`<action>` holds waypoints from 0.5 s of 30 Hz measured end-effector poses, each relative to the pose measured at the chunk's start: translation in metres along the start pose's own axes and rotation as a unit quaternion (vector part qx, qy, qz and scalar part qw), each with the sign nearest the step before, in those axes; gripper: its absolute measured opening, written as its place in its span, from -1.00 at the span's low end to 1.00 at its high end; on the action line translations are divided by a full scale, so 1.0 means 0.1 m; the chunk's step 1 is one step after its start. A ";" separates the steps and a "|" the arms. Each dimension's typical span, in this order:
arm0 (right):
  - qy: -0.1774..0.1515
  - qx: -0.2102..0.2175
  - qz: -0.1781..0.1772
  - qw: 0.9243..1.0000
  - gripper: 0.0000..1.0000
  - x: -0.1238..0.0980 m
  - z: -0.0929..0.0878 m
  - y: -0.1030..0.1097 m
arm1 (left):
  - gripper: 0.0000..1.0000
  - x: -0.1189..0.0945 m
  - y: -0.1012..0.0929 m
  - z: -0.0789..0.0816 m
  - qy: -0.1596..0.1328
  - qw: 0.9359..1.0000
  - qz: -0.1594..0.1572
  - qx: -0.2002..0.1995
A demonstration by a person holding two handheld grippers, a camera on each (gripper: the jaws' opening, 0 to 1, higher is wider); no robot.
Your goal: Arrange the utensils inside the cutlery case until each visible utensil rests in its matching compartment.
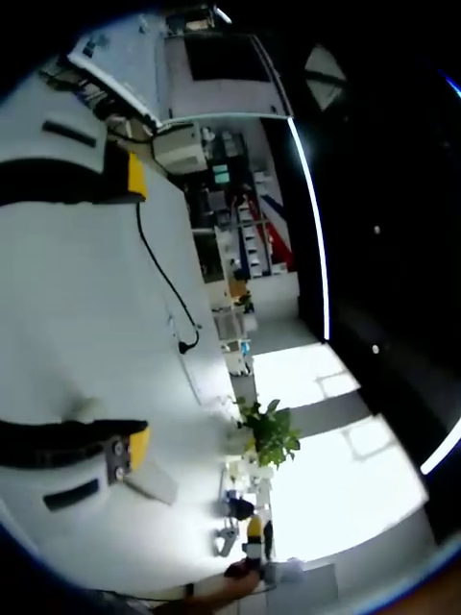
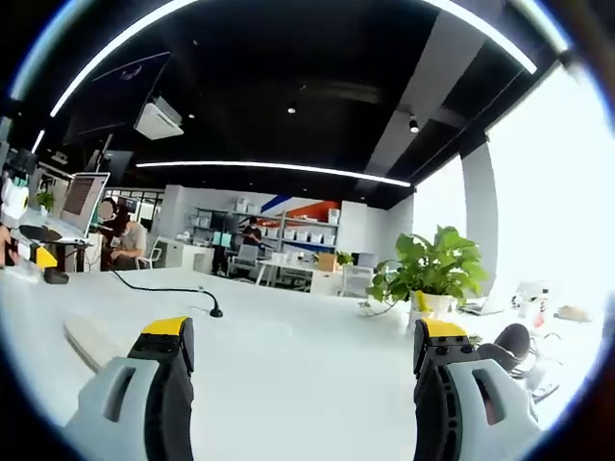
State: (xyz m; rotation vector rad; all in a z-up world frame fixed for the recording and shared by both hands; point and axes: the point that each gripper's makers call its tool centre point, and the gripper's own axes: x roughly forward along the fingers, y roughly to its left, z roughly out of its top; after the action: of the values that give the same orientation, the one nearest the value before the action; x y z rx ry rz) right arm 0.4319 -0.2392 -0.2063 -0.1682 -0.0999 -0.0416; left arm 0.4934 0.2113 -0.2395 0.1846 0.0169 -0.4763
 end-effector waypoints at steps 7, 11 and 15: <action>0.017 -0.013 0.008 1.000 0.99 -0.09 -0.12 0.00 | 0.95 -0.19 0.03 0.00 0.007 1.000 0.013 0.015; 0.019 -0.011 -0.010 1.000 0.99 -0.19 -0.13 -0.10 | 0.95 -0.40 0.15 0.04 -0.004 0.999 0.035 -0.012; 0.021 -0.029 -0.020 0.999 0.99 -0.31 -0.10 -0.15 | 0.93 -0.53 0.20 0.22 -0.028 0.999 0.044 -0.007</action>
State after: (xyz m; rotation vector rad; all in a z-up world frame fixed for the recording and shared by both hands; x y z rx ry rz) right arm 0.4013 -0.2542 -0.2168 -0.2240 -0.0603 -0.0886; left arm 0.4547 0.2489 -0.2114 0.1580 -0.0426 -0.3929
